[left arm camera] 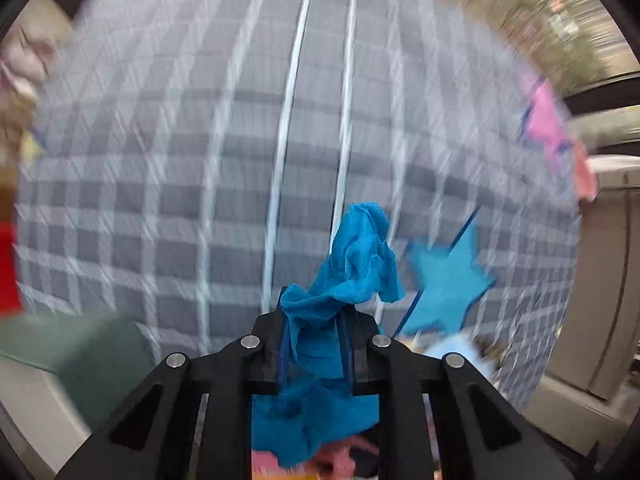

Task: Organize soft objects
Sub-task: 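Lift the blue cloth with the left tool while the right tool grasps the cream polka-dot scrunchie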

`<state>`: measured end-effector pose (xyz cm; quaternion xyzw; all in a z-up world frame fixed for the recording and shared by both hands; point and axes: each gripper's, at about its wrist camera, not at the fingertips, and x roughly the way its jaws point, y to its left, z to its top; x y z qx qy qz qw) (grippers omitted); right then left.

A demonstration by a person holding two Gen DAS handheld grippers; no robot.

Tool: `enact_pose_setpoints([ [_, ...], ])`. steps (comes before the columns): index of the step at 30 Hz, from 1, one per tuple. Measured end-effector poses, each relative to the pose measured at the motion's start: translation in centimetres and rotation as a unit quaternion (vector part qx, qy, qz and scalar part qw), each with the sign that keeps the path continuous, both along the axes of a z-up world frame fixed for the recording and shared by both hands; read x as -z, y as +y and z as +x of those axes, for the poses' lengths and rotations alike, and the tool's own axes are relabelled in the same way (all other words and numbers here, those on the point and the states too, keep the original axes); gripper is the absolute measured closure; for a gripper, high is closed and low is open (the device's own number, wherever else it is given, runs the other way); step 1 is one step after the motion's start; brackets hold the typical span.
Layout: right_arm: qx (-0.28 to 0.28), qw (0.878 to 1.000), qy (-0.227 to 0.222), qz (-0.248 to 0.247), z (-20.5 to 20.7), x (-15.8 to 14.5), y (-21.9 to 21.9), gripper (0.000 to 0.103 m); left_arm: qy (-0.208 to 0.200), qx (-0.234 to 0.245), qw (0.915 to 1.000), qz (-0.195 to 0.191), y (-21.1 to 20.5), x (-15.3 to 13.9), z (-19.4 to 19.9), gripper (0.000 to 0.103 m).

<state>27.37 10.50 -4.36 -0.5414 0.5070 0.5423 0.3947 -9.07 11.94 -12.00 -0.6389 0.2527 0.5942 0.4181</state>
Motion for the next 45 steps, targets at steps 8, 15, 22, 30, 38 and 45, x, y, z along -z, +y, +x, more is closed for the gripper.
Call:
enact_pose_setpoints([
  [8,0.001,1.0,0.027,0.009,-0.4,0.3,1.0,0.0,0.018,0.017,0.9985,0.049,3.0,-3.2,-0.9,0.019],
  [15,0.019,0.999,0.013,0.023,1.1,1.4,2.5,0.0,0.006,0.016,0.9998,0.01,3.5,-3.1,0.7,0.019],
  [22,0.034,0.999,0.038,0.013,1.3,3.7,4.3,0.0,0.042,0.06,0.9973,0.0,7.7,-3.8,4.7,0.019],
  [30,-0.011,0.999,0.027,0.014,-1.3,7.2,5.5,0.0,0.06,0.076,0.995,-0.024,11.4,-0.3,6.3,0.019],
  [38,-0.056,0.998,-0.012,0.006,-3.4,10.1,5.1,0.022,0.074,0.084,0.9928,-0.044,12.4,3.6,5.3,0.017],
  [45,-0.049,0.999,-0.018,0.011,-3.0,9.0,5.0,0.064,0.08,0.123,0.9887,-0.03,17.0,0.1,6.3,0.085],
])
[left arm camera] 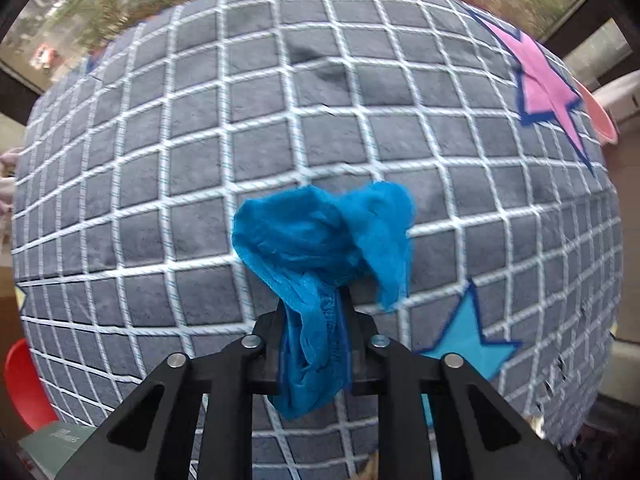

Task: Organize soft objects
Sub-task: 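Lift the blue cloth with the left tool while the right tool grasps the cream polka-dot scrunchie, then carry the blue cloth and polka-dot scrunchie with both tools over the white box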

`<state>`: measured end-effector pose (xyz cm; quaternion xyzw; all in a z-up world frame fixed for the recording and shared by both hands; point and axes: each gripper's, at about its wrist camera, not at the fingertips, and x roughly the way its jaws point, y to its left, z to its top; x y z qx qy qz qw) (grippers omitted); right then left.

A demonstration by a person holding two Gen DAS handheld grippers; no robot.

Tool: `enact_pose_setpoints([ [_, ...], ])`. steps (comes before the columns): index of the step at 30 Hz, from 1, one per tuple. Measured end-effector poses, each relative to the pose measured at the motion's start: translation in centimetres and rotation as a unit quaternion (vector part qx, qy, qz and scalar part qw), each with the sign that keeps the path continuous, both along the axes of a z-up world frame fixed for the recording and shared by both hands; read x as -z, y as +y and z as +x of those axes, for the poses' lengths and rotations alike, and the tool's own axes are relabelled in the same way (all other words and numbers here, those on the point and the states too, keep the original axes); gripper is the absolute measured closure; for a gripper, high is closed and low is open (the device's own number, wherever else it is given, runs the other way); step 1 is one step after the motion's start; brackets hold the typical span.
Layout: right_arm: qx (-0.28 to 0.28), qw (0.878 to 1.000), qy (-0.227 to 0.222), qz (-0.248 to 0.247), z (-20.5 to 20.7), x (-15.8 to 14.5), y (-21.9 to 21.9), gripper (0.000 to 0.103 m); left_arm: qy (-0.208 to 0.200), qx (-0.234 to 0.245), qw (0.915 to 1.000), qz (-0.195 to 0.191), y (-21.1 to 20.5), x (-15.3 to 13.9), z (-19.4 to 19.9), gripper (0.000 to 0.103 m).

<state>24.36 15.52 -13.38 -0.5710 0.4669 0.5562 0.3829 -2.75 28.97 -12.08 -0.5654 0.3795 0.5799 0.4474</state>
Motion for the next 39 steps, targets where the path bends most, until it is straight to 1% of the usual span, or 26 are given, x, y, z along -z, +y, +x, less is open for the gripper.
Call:
enact_pose_setpoints([
  [2,0.008,1.0,0.006,0.005,0.5,-0.6,0.1,0.065,0.0,0.008,0.9999,0.009,-1.1,-0.1,0.4,0.086],
  [5,0.017,1.0,0.019,0.012,1.6,-1.8,0.1,0.065,-0.002,0.012,0.9996,0.027,-4.2,-0.7,1.2,0.086],
  [7,0.022,0.999,0.025,0.014,2.2,-2.7,-0.1,0.065,-0.004,0.018,0.9991,0.038,-3.9,-2.5,2.3,0.086],
  [9,0.025,0.999,0.028,0.015,3.0,-3.3,0.2,0.065,-0.007,0.026,0.9986,0.046,-4.2,-3.7,2.9,0.086],
  [12,0.032,0.999,0.034,0.017,3.9,-4.4,0.0,0.065,-0.014,0.038,0.9975,0.058,-5.4,-5.3,4.8,0.086],
  [14,0.035,0.998,0.038,0.02,4.3,-5.1,0.0,0.065,-0.022,0.044,0.9968,0.063,-7.3,-5.9,6.0,0.086],
  [15,0.035,0.998,0.04,0.021,4.7,-5.6,0.3,0.065,-0.025,0.046,0.9964,0.067,-8.8,-6.7,6.7,0.086],
  [18,0.033,0.998,0.047,0.023,5.8,-6.8,0.3,0.065,-0.023,0.053,0.9957,0.072,-10.1,-8.5,8.6,0.086],
  [22,0.032,0.998,0.057,0.023,6.8,-7.5,-0.6,0.065,-0.028,0.054,0.9952,0.077,-12.5,-11.1,10.2,0.086],
  [28,0.025,0.997,0.07,0.017,8.8,-8.9,-1.6,0.065,-0.036,0.066,0.9945,0.074,-16.2,-13.7,13.4,0.086],
  [31,0.014,0.997,0.075,0.012,9.5,-9.3,-2.6,0.065,-0.047,0.072,0.9941,0.066,-19.2,-14.3,15.4,0.086],
  [34,0.012,0.996,0.084,0.001,10.1,-9.2,-3.5,0.065,-0.064,0.07,0.9941,0.053,-22.1,-14.4,17.2,0.086],
  [39,-0.001,0.995,0.096,-0.018,10.7,-9.1,-5.3,0.065,-0.067,0.084,0.994,0.023,-25.7,-13.9,19.9,0.086],
])
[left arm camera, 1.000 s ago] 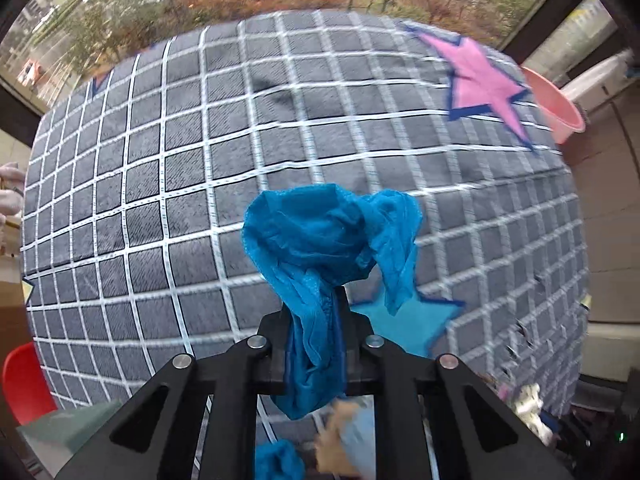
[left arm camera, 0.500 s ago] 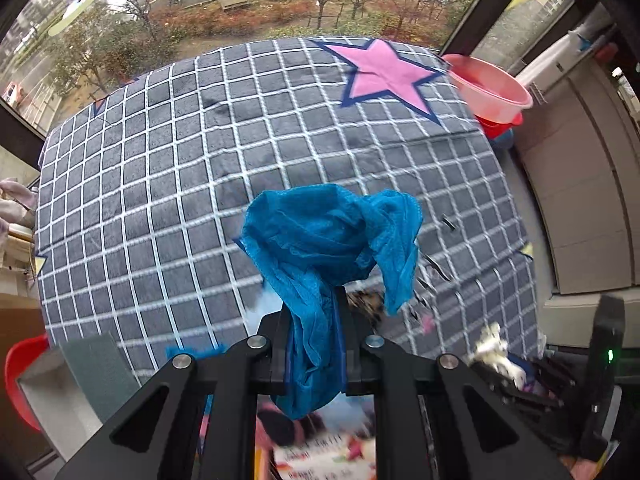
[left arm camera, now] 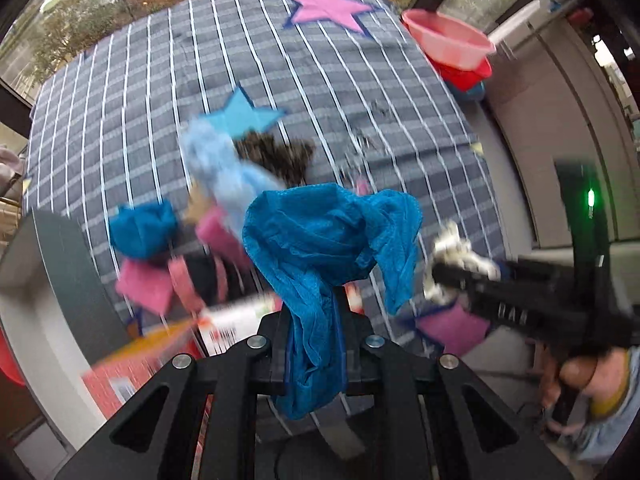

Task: Organize soft objects
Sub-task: 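Carry the blue cloth and polka-dot scrunchie with both tools over the white box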

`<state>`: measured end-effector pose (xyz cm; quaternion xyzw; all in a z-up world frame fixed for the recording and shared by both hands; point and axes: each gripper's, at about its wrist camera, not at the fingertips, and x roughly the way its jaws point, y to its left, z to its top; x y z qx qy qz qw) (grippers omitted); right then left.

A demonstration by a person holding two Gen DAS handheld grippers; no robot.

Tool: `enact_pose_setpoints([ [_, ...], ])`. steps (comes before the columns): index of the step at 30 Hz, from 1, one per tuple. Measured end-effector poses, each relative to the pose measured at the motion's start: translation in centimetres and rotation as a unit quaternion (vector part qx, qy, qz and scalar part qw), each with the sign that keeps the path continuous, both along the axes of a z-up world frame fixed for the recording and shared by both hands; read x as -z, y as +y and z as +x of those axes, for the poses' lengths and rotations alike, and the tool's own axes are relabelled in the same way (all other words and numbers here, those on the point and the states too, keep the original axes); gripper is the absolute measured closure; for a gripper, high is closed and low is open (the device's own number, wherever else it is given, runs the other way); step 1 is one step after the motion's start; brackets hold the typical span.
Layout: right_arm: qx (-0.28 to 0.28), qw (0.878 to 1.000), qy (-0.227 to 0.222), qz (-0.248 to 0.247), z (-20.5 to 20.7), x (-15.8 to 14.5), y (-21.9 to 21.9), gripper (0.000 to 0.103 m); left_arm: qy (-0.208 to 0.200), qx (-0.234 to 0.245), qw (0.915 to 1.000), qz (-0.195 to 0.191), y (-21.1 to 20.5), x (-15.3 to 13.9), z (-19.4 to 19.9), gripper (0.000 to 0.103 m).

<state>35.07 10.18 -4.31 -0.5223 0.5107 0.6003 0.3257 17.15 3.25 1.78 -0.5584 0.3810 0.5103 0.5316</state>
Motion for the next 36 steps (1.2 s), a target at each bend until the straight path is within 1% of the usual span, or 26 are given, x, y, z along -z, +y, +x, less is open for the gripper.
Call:
enact_pose_setpoints([
  [7,-0.041,0.999,0.018,-0.024,-0.3,0.6,-2.0,0.065,0.001,-0.004,0.9992,-0.041,-3.9,1.0,1.8,0.086],
  [11,-0.062,0.997,0.022,-0.034,-0.9,1.2,-2.9,0.065,0.003,0.0,0.9986,-0.052,-5.5,1.2,2.2,0.086],
  [15,-0.068,0.997,0.021,-0.041,-1.3,1.3,-4.3,0.064,0.001,0.007,0.9985,-0.054,-6.4,1.4,2.3,0.086],
  [19,-0.061,0.997,0.019,-0.037,-1.9,0.9,-6.4,0.065,-0.001,0.036,0.998,-0.052,-7.8,1.8,2.2,0.085],
  [23,-0.042,0.998,0.019,-0.031,-2.7,0.7,-9.2,0.064,-0.002,0.085,0.9957,-0.038,-10.2,1.9,1.8,0.085],
  [25,-0.028,0.999,0.011,-0.032,-3.4,0.7,-11.2,0.065,-0.005,0.107,0.9937,-0.032,-11.7,1.7,1.1,0.085],
  [27,-0.02,0.999,0.014,-0.038,-4.2,0.6,-12.7,0.065,-0.005,0.124,0.992,-0.023,-13.0,1.4,0.4,0.085],
  [28,-0.022,0.999,0.013,-0.038,-4.9,0.5,-13.6,0.065,-0.004,0.132,0.9909,-0.027,-13.6,1.1,-0.1,0.085],
  [30,-0.031,0.999,0.012,-0.038,-6.5,0.2,-15.3,0.065,-0.003,0.135,0.9908,-0.014,-15.1,0.4,-1.7,0.085],
  [33,-0.058,0.998,0.023,-0.032,-9.4,-0.7,-16.8,0.065,0.0,0.117,0.9932,0.004,-16.8,-0.7,-4.4,0.085],
  [36,-0.093,0.994,0.042,-0.027,-12.6,-1.9,-17.8,0.064,0.004,0.067,0.9976,0.017,-18.8,-1.9,-8.2,0.085],
])
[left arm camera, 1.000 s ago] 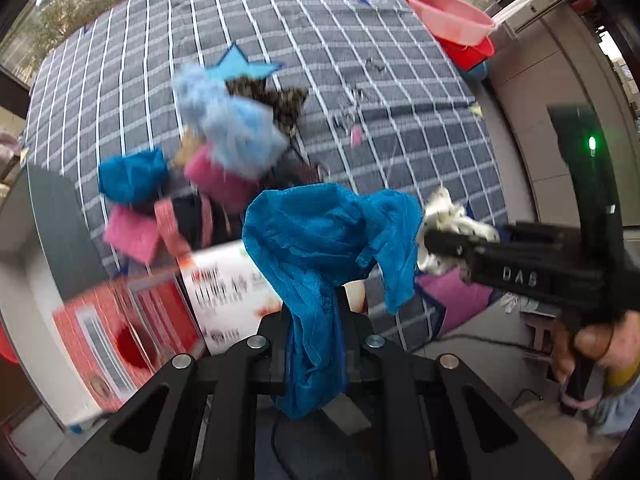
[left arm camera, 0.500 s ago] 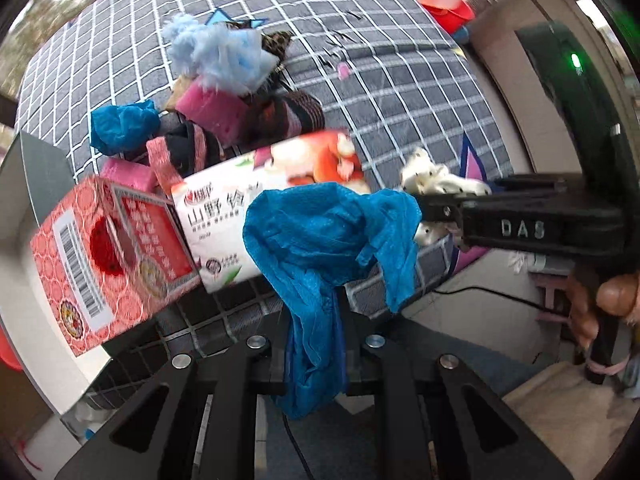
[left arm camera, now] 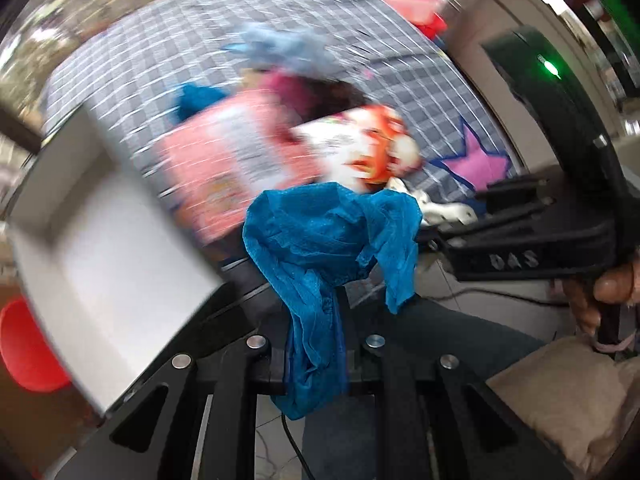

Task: Organize soft objects
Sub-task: 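Carry the blue cloth and polka-dot scrunchie with both tools over the white box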

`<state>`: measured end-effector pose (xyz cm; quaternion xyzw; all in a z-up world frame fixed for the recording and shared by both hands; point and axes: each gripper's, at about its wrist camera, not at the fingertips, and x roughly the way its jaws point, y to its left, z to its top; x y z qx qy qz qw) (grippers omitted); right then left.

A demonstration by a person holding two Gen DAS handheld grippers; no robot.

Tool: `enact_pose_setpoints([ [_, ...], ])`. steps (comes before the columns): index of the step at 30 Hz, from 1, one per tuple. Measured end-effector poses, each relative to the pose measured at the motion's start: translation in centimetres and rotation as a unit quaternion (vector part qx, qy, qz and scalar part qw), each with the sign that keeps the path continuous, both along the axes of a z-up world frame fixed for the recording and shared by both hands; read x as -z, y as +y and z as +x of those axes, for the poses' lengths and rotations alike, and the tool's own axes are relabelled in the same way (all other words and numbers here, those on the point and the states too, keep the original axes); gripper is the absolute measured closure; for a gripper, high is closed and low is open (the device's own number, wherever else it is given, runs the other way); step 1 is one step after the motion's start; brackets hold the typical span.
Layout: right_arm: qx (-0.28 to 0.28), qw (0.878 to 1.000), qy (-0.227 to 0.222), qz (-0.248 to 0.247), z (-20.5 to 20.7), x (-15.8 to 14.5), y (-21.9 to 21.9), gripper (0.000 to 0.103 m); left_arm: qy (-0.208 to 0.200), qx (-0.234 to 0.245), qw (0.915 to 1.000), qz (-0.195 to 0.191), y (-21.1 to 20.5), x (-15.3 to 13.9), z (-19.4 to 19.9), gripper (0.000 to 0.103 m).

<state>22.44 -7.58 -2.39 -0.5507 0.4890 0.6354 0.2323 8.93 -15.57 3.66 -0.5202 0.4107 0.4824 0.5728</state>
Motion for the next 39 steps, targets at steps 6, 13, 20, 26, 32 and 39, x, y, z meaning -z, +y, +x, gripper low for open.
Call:
enact_pose_setpoints([
  [6,-0.088,0.996,0.029,0.018,-6.9,-2.2,-2.0,0.064,0.007,-0.122,0.9921,0.03,-4.1,-1.8,-7.5,0.085],
  [13,-0.163,0.984,0.054,0.045,-14.1,-3.8,-4.1,0.064,0.021,-0.237,0.9704,0.04,-7.2,-1.8,-13.9,0.085],
  [20,-0.186,0.979,0.043,0.068,-18.5,-4.2,-5.2,0.064,0.021,-0.3,0.9531,0.037,-8.9,-0.5,-17.4,0.085],
  [26,-0.189,0.978,0.031,0.077,-20.2,-4.1,-5.0,0.064,0.012,-0.312,0.949,0.042,-9.0,-0.3,-19.0,0.085],
  [32,-0.193,0.978,0.018,0.078,-20.8,-4.0,-4.9,0.064,0.011,-0.307,0.9505,0.044,-8.3,0.4,-19.2,0.085],
  [39,-0.194,0.978,0.005,0.081,-20.8,-4.1,-4.8,0.064,0.004,-0.307,0.951,0.039,-7.8,1.3,-19.4,0.085],
])
